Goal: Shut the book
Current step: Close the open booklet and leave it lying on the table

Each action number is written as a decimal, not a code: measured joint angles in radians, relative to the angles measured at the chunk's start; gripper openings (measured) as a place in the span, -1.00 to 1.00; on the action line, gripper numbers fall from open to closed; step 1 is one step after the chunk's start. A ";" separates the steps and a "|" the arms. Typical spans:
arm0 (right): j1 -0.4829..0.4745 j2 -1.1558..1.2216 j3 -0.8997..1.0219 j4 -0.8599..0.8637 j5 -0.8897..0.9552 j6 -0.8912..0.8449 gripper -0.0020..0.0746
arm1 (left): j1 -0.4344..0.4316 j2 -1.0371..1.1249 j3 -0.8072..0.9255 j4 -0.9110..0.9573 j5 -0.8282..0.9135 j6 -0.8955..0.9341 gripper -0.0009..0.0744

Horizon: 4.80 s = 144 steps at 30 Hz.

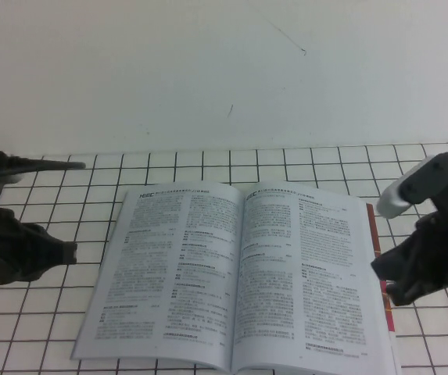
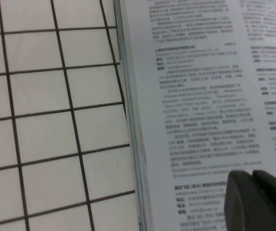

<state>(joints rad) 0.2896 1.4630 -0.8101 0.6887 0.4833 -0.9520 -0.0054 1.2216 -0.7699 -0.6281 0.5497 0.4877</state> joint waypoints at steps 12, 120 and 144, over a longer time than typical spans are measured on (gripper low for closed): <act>0.117 0.295 -0.008 0.051 -0.104 -0.012 -0.95 | 0.000 0.372 -0.115 -0.068 -0.097 0.108 -0.98; 0.095 -1.315 0.492 -0.863 0.165 0.952 -0.95 | -0.001 -0.745 0.482 -1.069 -0.213 1.538 -0.99; 0.095 -1.315 0.492 -0.860 0.163 0.952 -0.95 | -0.040 -0.997 0.642 -1.072 -0.282 1.539 -0.99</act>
<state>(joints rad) 0.3842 0.1477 -0.3185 -0.1715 0.6467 0.0000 -0.0458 0.2247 -0.1275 -1.6998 0.2675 2.0268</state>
